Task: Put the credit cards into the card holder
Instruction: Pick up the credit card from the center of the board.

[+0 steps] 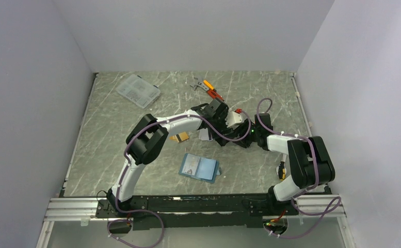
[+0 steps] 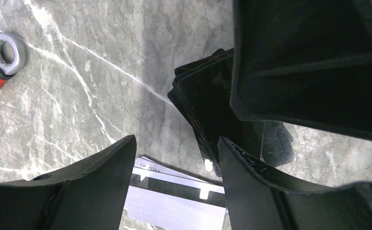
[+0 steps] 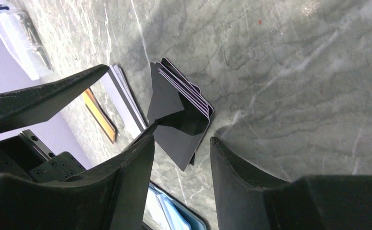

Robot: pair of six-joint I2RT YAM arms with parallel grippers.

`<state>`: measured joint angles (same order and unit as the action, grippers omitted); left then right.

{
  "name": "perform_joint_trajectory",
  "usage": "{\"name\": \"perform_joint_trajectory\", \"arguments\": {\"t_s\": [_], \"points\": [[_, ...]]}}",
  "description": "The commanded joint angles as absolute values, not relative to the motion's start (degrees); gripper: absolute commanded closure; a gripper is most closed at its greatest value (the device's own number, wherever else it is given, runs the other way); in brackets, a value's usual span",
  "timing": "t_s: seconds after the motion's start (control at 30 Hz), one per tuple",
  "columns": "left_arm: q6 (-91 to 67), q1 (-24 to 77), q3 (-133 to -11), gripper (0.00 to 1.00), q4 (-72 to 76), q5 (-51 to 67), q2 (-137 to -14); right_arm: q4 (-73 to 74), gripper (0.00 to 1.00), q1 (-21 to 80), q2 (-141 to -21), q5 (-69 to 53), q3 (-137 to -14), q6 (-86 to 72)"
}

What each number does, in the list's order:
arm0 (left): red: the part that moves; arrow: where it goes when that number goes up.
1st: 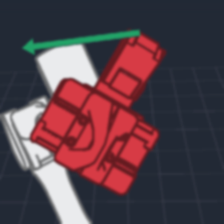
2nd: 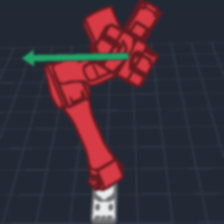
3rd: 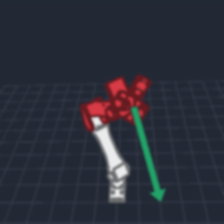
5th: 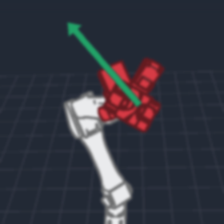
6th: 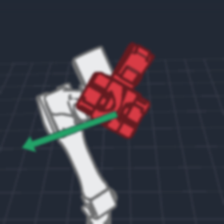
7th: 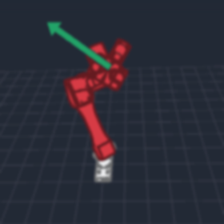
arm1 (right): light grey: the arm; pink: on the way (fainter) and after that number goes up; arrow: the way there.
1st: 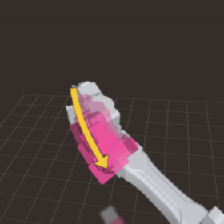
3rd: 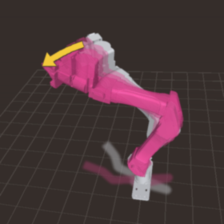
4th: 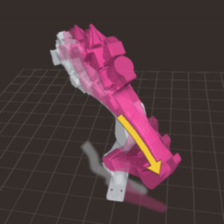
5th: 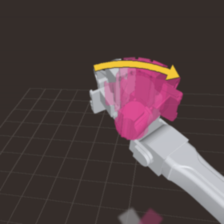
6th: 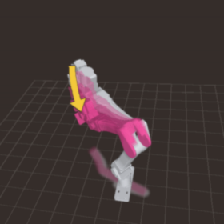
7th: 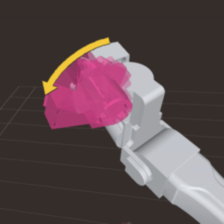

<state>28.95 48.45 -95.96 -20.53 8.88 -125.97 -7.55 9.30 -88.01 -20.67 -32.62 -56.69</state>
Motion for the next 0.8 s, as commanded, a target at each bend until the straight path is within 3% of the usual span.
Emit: {"name": "perform_joint_trajectory", "arguments": {"t_s": [0.0,0.43,0.77], "points": [[27.2,48.83,-94.47,0.3,-21.03,11.64,-126.5,-9.78,0.51,9.14,-90.07,-19.46,-32.11,-57.89],[21.89,47.45,-93.11,0.29,-23.92,20.26,-121.23,-8.52,0.51,9.1,-87.61,-17.82,-29.24,-58.59],[22.67,44.78,-92.53,0.27,-20.03,15.52,-119.67,-9.28,0.51,9.14,-87.72,-18.08,-28.52,-59.12]]}}
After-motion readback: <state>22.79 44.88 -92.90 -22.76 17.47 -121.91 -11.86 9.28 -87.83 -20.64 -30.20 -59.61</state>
